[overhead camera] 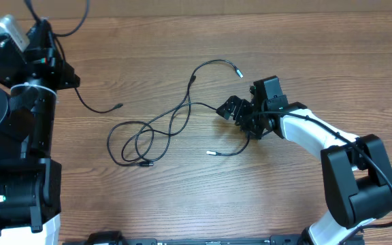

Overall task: Untangle cables
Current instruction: 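Lift the left gripper up-left, drawing a cable out of the pile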

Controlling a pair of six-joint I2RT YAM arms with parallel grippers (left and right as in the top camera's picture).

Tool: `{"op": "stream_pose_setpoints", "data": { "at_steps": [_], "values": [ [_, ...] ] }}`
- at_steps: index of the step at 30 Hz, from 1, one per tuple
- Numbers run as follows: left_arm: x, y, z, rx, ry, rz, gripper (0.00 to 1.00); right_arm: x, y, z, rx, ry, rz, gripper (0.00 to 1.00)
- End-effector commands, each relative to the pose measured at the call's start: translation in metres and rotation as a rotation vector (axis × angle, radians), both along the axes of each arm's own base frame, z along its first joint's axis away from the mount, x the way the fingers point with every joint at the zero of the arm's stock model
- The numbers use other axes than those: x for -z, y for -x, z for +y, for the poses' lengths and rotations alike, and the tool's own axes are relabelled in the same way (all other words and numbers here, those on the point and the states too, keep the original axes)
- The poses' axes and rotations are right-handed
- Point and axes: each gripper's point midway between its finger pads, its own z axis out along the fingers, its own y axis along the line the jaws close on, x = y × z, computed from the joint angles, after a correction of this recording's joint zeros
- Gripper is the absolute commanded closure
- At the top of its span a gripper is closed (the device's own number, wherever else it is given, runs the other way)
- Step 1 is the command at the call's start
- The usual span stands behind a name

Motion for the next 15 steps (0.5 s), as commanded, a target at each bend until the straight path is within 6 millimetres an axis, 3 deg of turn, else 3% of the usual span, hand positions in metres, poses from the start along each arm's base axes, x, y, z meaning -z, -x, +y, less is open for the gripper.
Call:
{"op": "stream_pose_setpoints", "data": {
  "at_steps": [1,5,9,15],
  "values": [
    [0.003,-0.002,0.025,-0.142,-0.015,0.026,0.96,0.008,0.000,-0.009,0.015,0.048,0.005,0.00],
    [0.039,-0.022,0.029,-0.158,-0.016,0.154,0.96,0.008,0.000,-0.009,0.015,0.048,0.005,0.00],
    [0.088,-0.047,0.033,-0.166,-0.018,0.320,0.96,0.008,0.000,-0.009,0.015,0.048,0.006,0.00],
    [0.142,-0.086,0.054,-0.270,-0.038,0.454,0.96,0.008,0.000,-0.009,0.015,0.048,0.006,0.00]
  ]
}}
